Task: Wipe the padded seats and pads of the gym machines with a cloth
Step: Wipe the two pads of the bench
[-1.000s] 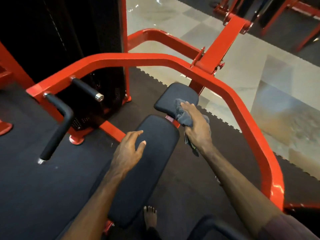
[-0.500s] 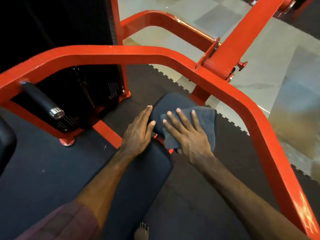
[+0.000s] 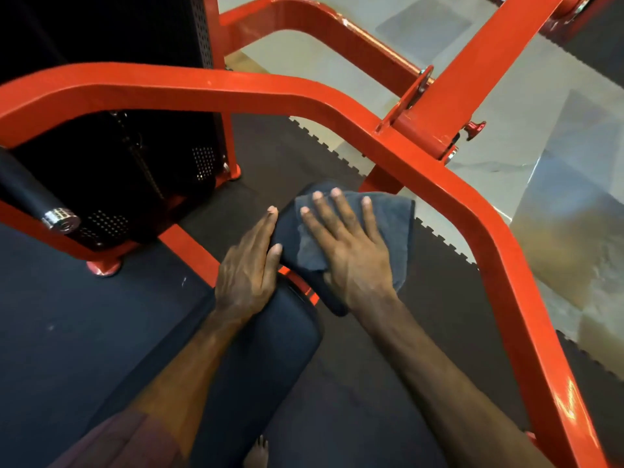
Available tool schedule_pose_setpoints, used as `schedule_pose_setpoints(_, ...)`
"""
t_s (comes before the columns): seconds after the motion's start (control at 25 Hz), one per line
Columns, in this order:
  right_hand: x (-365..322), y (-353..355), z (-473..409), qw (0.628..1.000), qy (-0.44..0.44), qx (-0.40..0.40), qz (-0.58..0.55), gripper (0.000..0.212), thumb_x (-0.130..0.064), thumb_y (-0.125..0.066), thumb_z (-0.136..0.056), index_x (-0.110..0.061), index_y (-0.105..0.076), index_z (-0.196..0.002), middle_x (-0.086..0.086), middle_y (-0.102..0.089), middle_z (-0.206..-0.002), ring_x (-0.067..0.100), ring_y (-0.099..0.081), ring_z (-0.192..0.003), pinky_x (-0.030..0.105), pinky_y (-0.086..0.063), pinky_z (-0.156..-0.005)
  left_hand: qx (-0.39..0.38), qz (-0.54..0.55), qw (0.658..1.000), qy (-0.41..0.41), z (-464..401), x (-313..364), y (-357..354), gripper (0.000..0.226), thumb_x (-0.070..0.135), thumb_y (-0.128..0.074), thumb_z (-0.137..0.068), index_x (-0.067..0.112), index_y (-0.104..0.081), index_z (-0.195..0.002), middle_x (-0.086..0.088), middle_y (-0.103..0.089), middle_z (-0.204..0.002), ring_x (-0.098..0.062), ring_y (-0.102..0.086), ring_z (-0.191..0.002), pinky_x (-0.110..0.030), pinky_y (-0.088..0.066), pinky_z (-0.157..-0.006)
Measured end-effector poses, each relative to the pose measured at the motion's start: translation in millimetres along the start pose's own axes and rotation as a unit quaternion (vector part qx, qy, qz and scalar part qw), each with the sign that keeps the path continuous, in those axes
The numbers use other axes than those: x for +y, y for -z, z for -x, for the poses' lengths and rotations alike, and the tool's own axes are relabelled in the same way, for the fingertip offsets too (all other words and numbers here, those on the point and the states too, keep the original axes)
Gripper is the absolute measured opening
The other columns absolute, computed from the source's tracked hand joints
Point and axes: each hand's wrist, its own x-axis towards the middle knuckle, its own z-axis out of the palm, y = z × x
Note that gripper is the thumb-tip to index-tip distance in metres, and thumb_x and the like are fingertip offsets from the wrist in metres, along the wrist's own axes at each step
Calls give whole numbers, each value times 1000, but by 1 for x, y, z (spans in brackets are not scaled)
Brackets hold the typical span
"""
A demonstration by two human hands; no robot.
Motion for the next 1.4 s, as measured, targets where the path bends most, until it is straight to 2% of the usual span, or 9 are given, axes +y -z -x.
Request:
schedule_pose_setpoints(0.12,3,4,50,990,-129,16,-47,82,-18,-68,-91,-20,-32,-164,3,-19,-174,32,-7,-162,64,-14,-127,-1,-1,1000,0,1,4,0,58,38,-34,-112,23,-25,-168,10,-27,-173,-6,-30,-156,-39,-41,-115)
schedule_pose_setpoints(0.24,-41,3,87,995,-86,-26,-39,83,-23,-73,-91,-18,-34,-164,4,-21,-174,34,-11,-162,67,-19,-125,-7,3,1000,-2,0,3,3,58,37,-33,-112,22,-24,-168,8,-28,-173,-8,-32,-156,-37,-39,-115)
schedule_pose_setpoints(0.4,-28,4,5,999,3,-33,-9,75,-26,-56,-91,-18,-35,-163,5,-23,-173,32,-13,-162,61,-9,-129,-10,2,1000,6,2,0,2,56,37,-33,-113,26,-25,-168,10,-28,-172,-7,-33,-155,-37,-39,-115)
schedule_pose_setpoints(0.6,-23,16,37,989,-139,-24,-43,79,-22,-48,-87,-21,-30,-165,2,-17,-175,31,-6,-163,63,-8,-128,0,11,1000,6,2,2,3,56,32,-37,-112,23,-29,-167,9,-31,-171,-8,-36,-154,-37,-40,-111)
schedule_pose_setpoints(0.72,-55,4,51,997,-53,-37,-32,75,-23,-65,-93,-19,-37,-163,4,-23,-173,33,-12,-162,64,-12,-127,12,14,1000,-6,1,-3,1,55,29,-38,-111,19,-32,-165,6,-34,-170,-10,-39,-153,-38,-40,-113)
schedule_pose_setpoints(0.84,-42,1,-8,998,37,-49,-20,70,-31,-54,-95,-20,-37,-162,4,-27,-172,32,-14,-161,61,-10,-128,29,28,999,-9,2,-6,-3,51,27,-37,-112,15,-40,-162,1,-40,-168,-13,-42,-151,-46,-41,-118)
schedule_pose_setpoints(1.04,-33,12,32,996,-80,-33,-30,73,-32,-57,-97,-23,-32,-165,1,-20,-174,30,-8,-162,62,-8,-128,11,13,1000,-5,16,-24,6,52,31,-35,-113,18,-37,-163,5,-37,-169,-13,-38,-154,-45,-44,-113)
schedule_pose_setpoints(1.24,-68,-8,7,993,92,-75,-4,75,-22,-58,-94,-23,-32,-164,2,-21,-174,32,-9,-162,64,-12,-127,12,28,1000,10,26,-37,8,49,27,-42,-110,15,-49,-156,0,-51,-160,-18,-50,-144,-43,-50,-106)
schedule_pose_setpoints(1.4,-44,-3,-20,998,27,-61,-12,73,-40,-61,-99,-26,-32,-164,0,-21,-174,27,-8,-163,59,-8,-129,23,13,999,22,29,-34,10,48,28,-41,-110,20,-48,-157,4,-53,-159,-16,-52,-141,-40,-49,-97)
